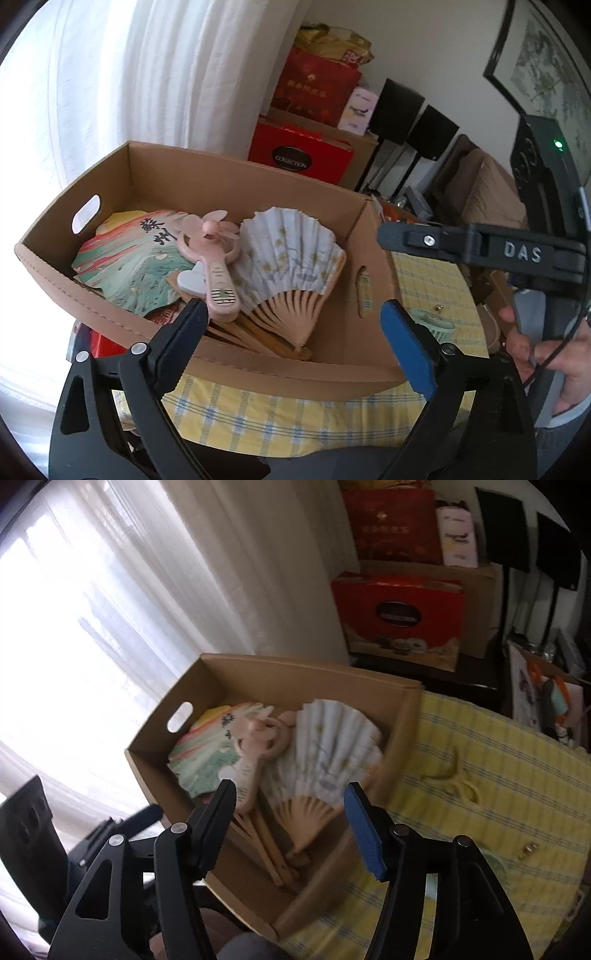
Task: Organize objects
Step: 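Lower the pink fan into the box, open the left gripper and withdraw, then reach the right gripper to the mint daisy desk fan and grasp its rim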
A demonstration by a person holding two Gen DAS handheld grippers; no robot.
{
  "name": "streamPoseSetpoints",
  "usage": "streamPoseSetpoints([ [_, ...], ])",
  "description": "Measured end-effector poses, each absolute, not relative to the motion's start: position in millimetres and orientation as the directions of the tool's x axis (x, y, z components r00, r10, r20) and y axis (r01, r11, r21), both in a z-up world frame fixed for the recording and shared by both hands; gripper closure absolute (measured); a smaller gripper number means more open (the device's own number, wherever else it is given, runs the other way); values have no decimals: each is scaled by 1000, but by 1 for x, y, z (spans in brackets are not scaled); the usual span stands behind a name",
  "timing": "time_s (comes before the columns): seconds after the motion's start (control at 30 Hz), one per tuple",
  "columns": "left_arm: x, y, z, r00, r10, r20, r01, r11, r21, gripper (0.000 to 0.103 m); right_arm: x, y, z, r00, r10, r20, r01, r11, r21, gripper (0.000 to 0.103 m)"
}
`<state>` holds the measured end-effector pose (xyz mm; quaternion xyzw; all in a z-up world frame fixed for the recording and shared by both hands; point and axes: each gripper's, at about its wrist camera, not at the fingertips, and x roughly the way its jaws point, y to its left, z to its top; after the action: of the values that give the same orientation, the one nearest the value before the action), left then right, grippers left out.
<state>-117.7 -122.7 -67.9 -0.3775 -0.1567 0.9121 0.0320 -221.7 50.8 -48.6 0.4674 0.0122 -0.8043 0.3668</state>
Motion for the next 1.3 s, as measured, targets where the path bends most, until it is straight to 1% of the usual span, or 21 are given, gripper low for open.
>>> streamPoseSetpoints([
  [0.2, -115, -104, -61, -707, 189, -681, 30, -955, -296, 8, -210, 87, -39, -361, -549, -754, 584, -763, 276, 31],
  [0.37, -113, -85, -57, -700, 223, -678, -11, -953, -302, 7, -206, 125, -40, -406, -515, -755, 540, -802, 256, 29],
  [0.4, -112, -81, -58, -695, 237, -678, -22, -951, -309, 7, -205, 133, -41, -414, -510, -754, 531, -808, 255, 29],
  [0.47, -111, -72, -58, -688, 257, -679, -42, -948, -316, 2, -204, 151, -43, -431, -497, -753, 507, -824, 253, 29],
  [0.53, -110, -61, -59, -682, 270, -679, -65, -948, -311, 2, -203, 166, -46, -443, -484, -754, 485, -837, 252, 28],
  [0.9, -106, 6, -77, -626, 316, -713, -179, -948, -264, 0, -206, 230, -83, -477, -385, -790, 346, -909, 234, 17],
  [1.07, -101, 35, -79, -641, 285, -712, -227, -957, -179, 0, -208, 241, -103, -471, -356, -807, 310, -923, 226, 15],
  [1.3, -104, 63, -85, -616, 305, -726, -264, -949, -175, 0, -203, 253, -112, -493, -321, -809, 291, -937, 194, 13],
])
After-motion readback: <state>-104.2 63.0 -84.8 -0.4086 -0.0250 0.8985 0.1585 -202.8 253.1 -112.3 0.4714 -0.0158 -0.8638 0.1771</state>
